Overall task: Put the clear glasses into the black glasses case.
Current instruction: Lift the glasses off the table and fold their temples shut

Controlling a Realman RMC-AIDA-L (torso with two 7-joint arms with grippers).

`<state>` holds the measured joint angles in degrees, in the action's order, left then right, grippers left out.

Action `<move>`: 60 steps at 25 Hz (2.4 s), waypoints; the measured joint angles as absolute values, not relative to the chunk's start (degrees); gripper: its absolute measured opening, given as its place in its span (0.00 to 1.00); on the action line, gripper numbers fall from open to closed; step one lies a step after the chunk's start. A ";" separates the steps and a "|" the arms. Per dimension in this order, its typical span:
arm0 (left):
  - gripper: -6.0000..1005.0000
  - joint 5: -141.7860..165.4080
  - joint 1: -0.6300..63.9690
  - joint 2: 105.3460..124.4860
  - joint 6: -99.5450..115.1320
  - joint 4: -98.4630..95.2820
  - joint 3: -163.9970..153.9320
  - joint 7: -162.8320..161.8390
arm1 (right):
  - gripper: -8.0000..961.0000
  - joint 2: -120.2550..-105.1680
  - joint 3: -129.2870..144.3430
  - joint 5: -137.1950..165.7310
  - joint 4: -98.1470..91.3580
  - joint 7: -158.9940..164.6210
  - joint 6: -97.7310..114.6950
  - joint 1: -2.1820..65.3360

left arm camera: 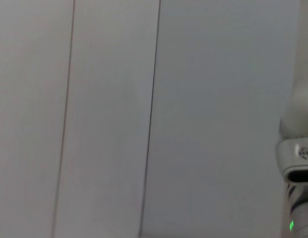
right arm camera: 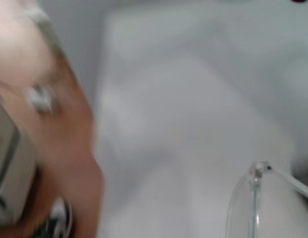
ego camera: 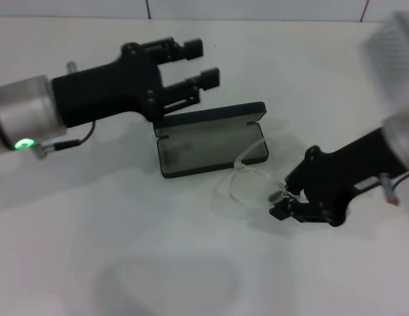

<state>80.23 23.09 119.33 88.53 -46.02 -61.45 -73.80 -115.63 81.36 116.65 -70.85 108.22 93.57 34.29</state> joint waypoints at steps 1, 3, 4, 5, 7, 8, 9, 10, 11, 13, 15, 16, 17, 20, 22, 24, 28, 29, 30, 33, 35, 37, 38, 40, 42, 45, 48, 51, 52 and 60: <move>0.56 79.42 22.77 119.33 90.36 -45.29 -60.53 -73.71 | 0.14 -115.65 78.82 112.93 -70.34 100.42 94.49 31.65; 0.56 78.01 22.63 119.11 94.00 -43.27 -59.53 -73.57 | 0.14 -115.72 75.95 106.90 -67.72 88.83 94.91 28.00; 0.56 77.80 22.84 119.02 95.34 -42.47 -59.37 -73.44 | 0.14 -115.72 75.19 104.10 -65.92 84.10 94.85 26.81; 0.56 77.67 23.18 118.93 96.63 -41.70 -59.29 -73.37 | 0.14 -115.67 74.52 101.45 -63.69 78.79 94.96 25.58; 0.56 77.75 23.85 118.90 97.78 -40.71 -59.53 -73.42 | 0.14 -115.62 74.17 97.90 -60.52 72.56 95.32 24.75; 0.56 78.00 24.36 118.89 98.05 -40.06 -59.74 -73.58 | 0.14 -115.62 74.14 96.44 -58.94 70.13 95.49 24.68; 0.56 78.28 24.87 118.90 98.15 -39.52 -59.89 -73.71 | 0.14 -115.65 74.14 95.14 -57.73 68.11 95.70 24.75; 0.56 78.88 25.68 118.91 98.19 -38.53 -59.97 -73.78 | 0.14 -115.68 74.17 94.40 -56.92 66.56 95.97 24.79; 0.56 79.56 26.70 118.94 98.23 -37.44 -59.99 -73.89 | 0.14 -115.74 74.29 93.32 -55.88 64.10 96.56 24.88; 0.56 81.07 28.99 118.93 98.25 -35.03 -60.01 -74.29 | 0.14 -115.85 74.51 92.33 -54.70 60.82 97.81 25.12; 0.56 82.17 30.76 118.89 98.26 -33.14 -60.02 -74.65 | 0.14 -115.95 74.80 92.15 -54.22 59.54 98.24 25.35; 0.56 82.76 31.61 118.89 98.28 -32.36 -60.02 -74.82 | 0.13 -115.99 75.05 92.13 -54.11 59.32 98.23 25.42; 0.56 83.45 32.18 118.95 98.29 -31.95 -60.02 -74.97 | 0.13 -116.02 75.23 92.11 -54.07 59.28 98.14 25.45; 0.56 86.60 33.69 119.34 98.33 -31.77 -60.00 -75.79 | 0.13 -116.03 75.56 92.06 -53.73 58.93 97.86 25.62; 0.56 88.99 34.64 119.44 98.34 -31.76 -60.05 -77.23 | 0.13 -116.02 75.61 92.04 -53.55 58.39 97.80 25.65; 0.56 91.07 35.36 119.46 98.22 -31.75 -60.40 -78.71 | 0.13 -116.01 75.61 92.03 -53.51 58.08 97.80 25.64; 0.56 94.27 35.93 119.48 97.84 -31.89 -61.04 -80.74 | 0.13 -116.00 75.58 92.01 -53.43 57.50 97.72 25.54; 0.56 94.65 35.94 119.47 97.80 -31.94 -61.10 -81.07 | 0.13 -115.97 75.53 92.00 -53.42 57.37 97.76 25.50; 0.56 94.86 35.94 119.46 97.77 -32.01 -61.13 -81.37 | 0.13 -115.92 75.49 92.00 -53.42 57.16 97.91 25.42; 0.56 94.58 35.88 119.19 97.68 -32.19 -60.38 -81.86 | 0.13 -115.45 74.54 91.95 -53.88 54.76 100.21 24.19; 0.56 94.41 35.68 118.79 96.89 -32.21 -58.86 -81.91 | 0.13 -115.51 72.03 91.56 -54.01 52.32 102.72 22.90; 0.56 94.82 35.51 118.40 95.42 -32.05 -57.70 -82.27 | 0.13 -115.67 68.93 89.38 -53.69 47.54 107.15 20.93; 0.56 95.13 35.46 118.20 94.54 -31.94 -57.48 -82.46 | 0.13 -115.64 68.57 88.41 -53.38 45.65 108.76 20.29; 0.56 96.05 35.36 117.88 92.62 -31.86 -57.64 -82.87 | 0.13 -115.55 68.35 86.42 -52.47 40.88 112.74 19.13; 0.56 97.71 35.61 117.96 90.38 -31.83 -57.77 -83.51 | 0.13 -115.74 69.08 85.20 -50.98 35.78 116.76 18.88; 0.56 99.68 36.67 119.00 87.08 -31.81 -57.80 -84.08 | 0.13 -115.90 72.66 82.42 -46.67 33.46 118.77 21.43; 0.56 99.54 37.93 119.89 85.42 -31.62 -58.50 -83.14 | 0.13 -115.96 75.40 80.54 -39.58 33.59 118.14 26.53; 0.56 96.39 39.50 120.01 85.27 -30.08 -59.89 -80.67 | 0.13 -115.98 75.80 80.10 -30.17 34.25 117.02 33.03; 0.56 94.73 39.81 119.99 85.35 -29.26 -60.22 -79.23 | 0.13 -115.96 75.62 80.08 -27.41 34.57 116.23 34.82; 0.56 86.35 37.99 119.94 88.44 -28.05 -60.60 -69.92 | 0.13 -115.99 75.24 77.14 -21.55 43.24 105.23 38.69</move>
<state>86.35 37.99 119.94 88.44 -28.06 -60.60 -69.92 -115.99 75.24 77.14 -21.55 43.24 105.23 38.69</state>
